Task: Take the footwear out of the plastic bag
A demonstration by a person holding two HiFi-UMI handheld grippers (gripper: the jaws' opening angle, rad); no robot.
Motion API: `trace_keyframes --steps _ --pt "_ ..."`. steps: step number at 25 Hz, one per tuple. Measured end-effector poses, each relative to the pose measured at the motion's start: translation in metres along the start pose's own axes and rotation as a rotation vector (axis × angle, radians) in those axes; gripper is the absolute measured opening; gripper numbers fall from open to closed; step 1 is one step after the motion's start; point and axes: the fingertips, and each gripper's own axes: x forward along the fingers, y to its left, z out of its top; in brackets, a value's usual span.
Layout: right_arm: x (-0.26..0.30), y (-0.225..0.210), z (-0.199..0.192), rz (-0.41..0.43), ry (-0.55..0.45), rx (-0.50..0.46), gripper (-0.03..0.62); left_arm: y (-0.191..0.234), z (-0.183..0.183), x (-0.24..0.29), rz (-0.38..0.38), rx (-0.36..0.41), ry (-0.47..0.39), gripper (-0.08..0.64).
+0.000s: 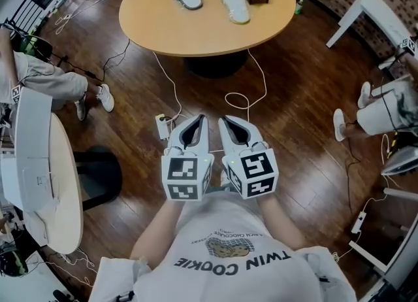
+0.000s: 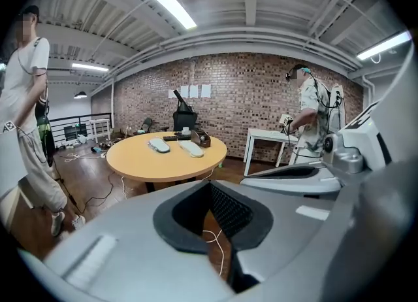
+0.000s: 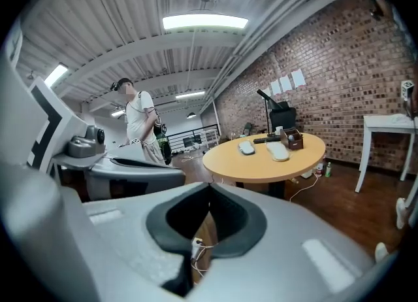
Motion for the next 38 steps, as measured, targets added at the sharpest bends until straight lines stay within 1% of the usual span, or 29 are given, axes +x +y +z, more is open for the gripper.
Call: trace_keyframes --steps 4,8,13,17,24,28,32,38 --pt "0.023 -0.014 0.010 -0.027 -0.001 -0.023 0.002 0.007 0.010 0.029 -0.047 0.001 0.003 0.003" --pt "0.055 -0.030 0.023 -0.072 -0.001 -0.013 0.002 0.023 0.022 0.060 -0.095 0.024 0.011 0.003" --pt "0.103 -0.043 0.047 -0.139 0.000 0.010 0.002 0.056 0.042 0.099 -0.171 0.053 0.017 0.003" --pt "0.143 -0.054 0.060 -0.194 0.002 0.027 0.002 0.087 0.058 0.132 -0.216 0.068 0.020 0.003" --pt "0.197 -0.066 0.086 -0.293 -0.004 0.052 0.002 0.127 0.075 0.174 -0.312 0.099 0.032 0.003" --pt "0.215 -0.074 0.096 -0.348 -0.016 0.071 0.002 0.138 0.088 0.191 -0.375 0.133 0.021 0.003" --pt "0.227 -0.082 0.101 -0.376 -0.022 0.099 0.002 0.143 0.094 0.206 -0.411 0.142 0.026 0.003" --pt "0.231 -0.110 0.103 -0.432 -0.037 0.155 0.002 0.133 0.101 0.233 -0.472 0.171 0.037 0.003"
